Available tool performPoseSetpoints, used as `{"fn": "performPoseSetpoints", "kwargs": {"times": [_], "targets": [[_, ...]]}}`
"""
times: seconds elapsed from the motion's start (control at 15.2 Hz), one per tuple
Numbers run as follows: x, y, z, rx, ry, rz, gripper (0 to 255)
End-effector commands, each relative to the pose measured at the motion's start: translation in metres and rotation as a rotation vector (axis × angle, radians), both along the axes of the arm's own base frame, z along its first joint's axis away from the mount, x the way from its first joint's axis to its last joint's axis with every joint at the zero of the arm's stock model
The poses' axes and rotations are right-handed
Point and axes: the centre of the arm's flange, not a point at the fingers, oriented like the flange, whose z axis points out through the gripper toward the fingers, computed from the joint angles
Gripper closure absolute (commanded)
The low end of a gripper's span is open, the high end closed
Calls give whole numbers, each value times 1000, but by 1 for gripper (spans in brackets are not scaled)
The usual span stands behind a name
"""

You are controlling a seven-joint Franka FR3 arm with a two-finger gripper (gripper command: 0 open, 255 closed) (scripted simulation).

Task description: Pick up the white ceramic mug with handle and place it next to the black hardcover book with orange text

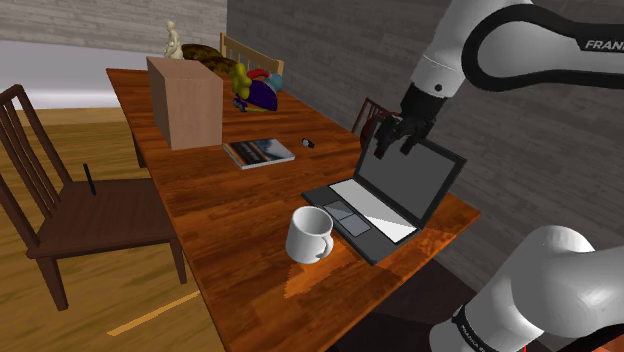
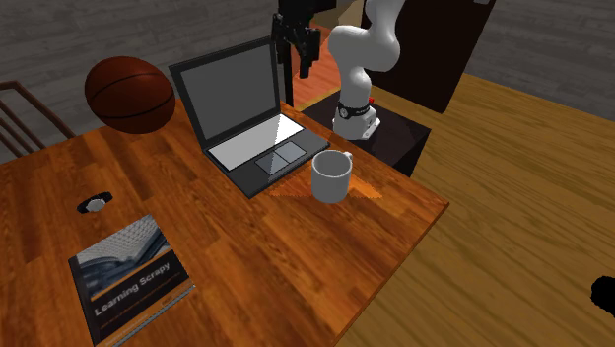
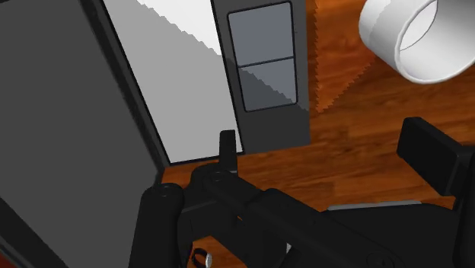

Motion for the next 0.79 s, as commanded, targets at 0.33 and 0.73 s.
{"fn": "performPoseSetpoints", "kwargs": {"times": [0.33, 0.73], "targets": [[10, 56, -72, 10, -1, 6, 0], [22, 102, -134, 18, -1, 11, 0]]}}
